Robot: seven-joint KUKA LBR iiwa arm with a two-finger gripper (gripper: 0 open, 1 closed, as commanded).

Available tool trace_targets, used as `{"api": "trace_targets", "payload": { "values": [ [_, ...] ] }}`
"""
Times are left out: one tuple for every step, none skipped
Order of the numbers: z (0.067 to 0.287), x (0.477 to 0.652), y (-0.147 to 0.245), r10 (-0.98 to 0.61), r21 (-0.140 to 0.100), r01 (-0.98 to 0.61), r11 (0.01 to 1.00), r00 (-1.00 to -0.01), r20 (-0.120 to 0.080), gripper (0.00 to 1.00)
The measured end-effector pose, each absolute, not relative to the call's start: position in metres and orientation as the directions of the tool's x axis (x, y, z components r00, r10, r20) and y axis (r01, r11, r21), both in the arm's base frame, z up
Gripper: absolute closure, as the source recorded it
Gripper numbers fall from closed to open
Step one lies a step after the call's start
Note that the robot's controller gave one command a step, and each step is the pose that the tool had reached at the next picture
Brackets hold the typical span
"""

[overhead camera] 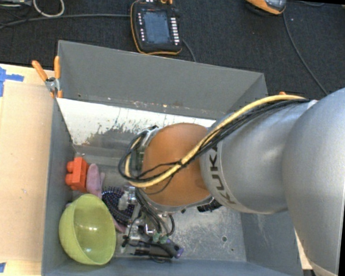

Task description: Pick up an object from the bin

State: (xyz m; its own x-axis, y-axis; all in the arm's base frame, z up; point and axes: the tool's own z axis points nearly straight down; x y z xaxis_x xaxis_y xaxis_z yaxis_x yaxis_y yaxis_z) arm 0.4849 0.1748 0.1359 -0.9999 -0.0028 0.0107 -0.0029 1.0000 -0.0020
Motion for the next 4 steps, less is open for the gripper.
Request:
{"api": "trace_targets", "payload": {
  "values": [
    [0.14,0.487,0.174,0.003,-0.001,0.003,1.0,-1.0,0.003,0.0],
    [0.072,0.49,0.123,0.24,0.009,0.24,0.971,-0.971,-0.011,0.0],
    [0.071,0.51,0.128,0.238,-0.002,0.238,0.971,-0.971,0.007,0.0],
    [0.074,0.497,0.126,0.241,0.011,0.241,0.97,-0.97,-0.012,0.0]
  ]
}}
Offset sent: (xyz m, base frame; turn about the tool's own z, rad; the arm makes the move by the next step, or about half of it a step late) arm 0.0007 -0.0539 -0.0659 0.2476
